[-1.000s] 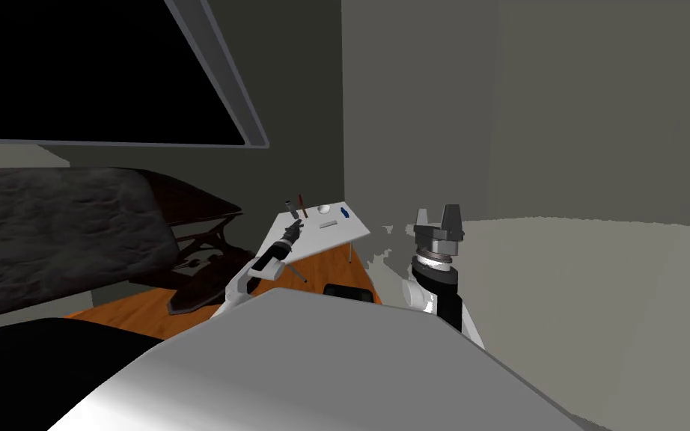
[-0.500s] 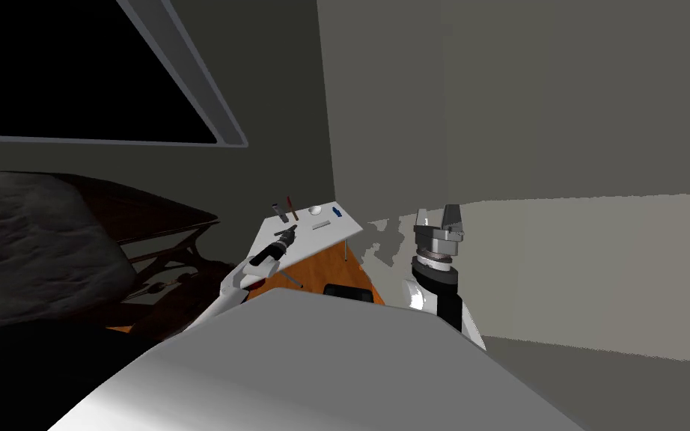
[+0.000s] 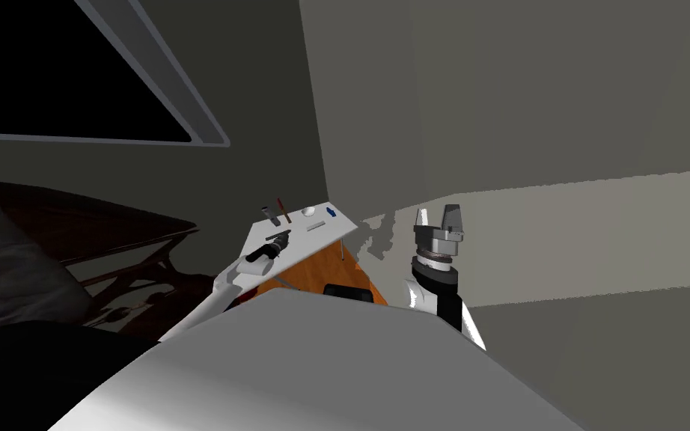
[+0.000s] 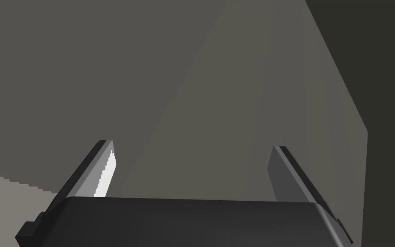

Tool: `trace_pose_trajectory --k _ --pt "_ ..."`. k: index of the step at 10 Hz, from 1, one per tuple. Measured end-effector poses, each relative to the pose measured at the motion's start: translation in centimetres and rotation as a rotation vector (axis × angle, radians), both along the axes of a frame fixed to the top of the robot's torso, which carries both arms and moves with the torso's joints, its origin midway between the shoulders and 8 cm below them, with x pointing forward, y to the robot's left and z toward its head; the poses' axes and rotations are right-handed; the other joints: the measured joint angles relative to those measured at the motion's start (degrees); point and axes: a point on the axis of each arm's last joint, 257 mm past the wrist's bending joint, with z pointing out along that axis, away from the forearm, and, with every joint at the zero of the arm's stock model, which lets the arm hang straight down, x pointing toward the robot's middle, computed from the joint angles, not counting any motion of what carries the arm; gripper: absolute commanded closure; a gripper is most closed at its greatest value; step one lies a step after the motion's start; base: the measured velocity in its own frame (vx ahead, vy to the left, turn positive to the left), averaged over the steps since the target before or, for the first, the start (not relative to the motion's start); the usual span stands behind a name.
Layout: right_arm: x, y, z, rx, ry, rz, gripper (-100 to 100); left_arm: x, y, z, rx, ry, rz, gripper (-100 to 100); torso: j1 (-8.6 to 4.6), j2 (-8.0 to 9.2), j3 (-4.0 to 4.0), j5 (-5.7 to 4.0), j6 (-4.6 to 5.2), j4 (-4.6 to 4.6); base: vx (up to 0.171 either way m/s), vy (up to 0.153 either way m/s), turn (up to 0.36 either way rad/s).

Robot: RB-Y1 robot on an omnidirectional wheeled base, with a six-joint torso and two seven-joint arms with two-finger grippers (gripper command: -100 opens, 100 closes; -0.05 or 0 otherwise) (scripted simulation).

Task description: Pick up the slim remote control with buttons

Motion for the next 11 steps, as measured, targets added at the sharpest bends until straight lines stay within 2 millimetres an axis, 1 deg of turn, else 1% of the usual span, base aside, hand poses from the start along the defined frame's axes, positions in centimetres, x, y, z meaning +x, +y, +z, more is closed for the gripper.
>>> trace_pose_trajectory --k 1,2,3,4,5,6,7,8,9,10,11 --pt "0.0 0.0 0.0 0.000 0.000 0.000 0 -0.6 0.4 -0.6 -0.002 0.022 0.013 -100 -0.06 -0.05 -0.02 -0.02 -0.03 0.00 -0.026 0.011 -0.329" --pt "0.0 0.0 0.0 0.000 0.000 0.000 0 -1.0 2.2 -1.4 -0.010 0.055 0.043 -100 -0.06 -0.06 -0.03 -0.03 0.08 -0.01 -0.026 0.025 -0.206" --pt "0.0 0.0 0.0 0.000 0.000 0.000 0 -1.4 3.0 -2.1 -0.018 0.083 0.069 -100 -0.05 -0.06 -0.03 -0.02 0.00 -0.01 -0.033 0.022 -0.345" --pt "0.0 0.0 0.0 0.000 0.000 0.000 0 -2.1 4.9 -2.7 -0.028 0.119 0.106 -100 -0.03 -0.04 -0.02 -0.03 0.06 0.00 -0.032 0.032 -0.182" --pt "0.0 0.0 0.0 0.000 0.000 0.000 0 -3.0 6.1 -3.6 -0.039 0.155 0.139 -100 -0.01 -0.04 -0.02 -0.01 -0.02 0.00 -0.014 0.017 0.022" --pt "0.0 0.0 0.0 0.000 0.000 0.000 0 -3.5 6.8 -4.1 -0.044 0.179 0.156 -100 -0.05 -0.09 -0.04 -0.02 -0.03 -0.01 -0.021 0.011 -0.413" --pt "0.0 0.0 0.0 0.000 0.000 0.000 0 -4.3 8.5 -4.5 -0.058 0.210 0.193 -100 -0.06 -0.09 -0.05 -0.03 0.09 -0.01 -0.023 0.024 -0.211" --pt "0.0 0.0 0.0 0.000 0.000 0.000 0 -5.5 9.6 -4.9 -0.069 0.239 0.225 -100 -0.04 -0.08 -0.04 -0.02 -0.03 -0.01 -0.009 0.012 0.072" --pt "0.0 0.0 0.0 0.000 0.000 0.000 0 -5.7 10.1 -5.4 -0.075 0.256 0.240 -100 -0.07 -0.12 -0.06 -0.02 -0.04 -0.02 -0.012 0.012 -0.277" --pt "0.0 0.0 0.0 0.000 0.000 0.000 0 -6.7 11.5 -6.3 -0.091 0.284 0.278 -100 -0.06 -0.13 -0.07 -0.02 0.05 -0.02 -0.015 0.022 -0.223" --pt "0.0 0.0 0.0 0.000 0.000 0.000 0 -7.6 12.7 -6.8 -0.103 0.309 0.310 -100 -0.04 -0.12 -0.07 -0.02 -0.01 -0.02 -0.010 0.013 -0.026"
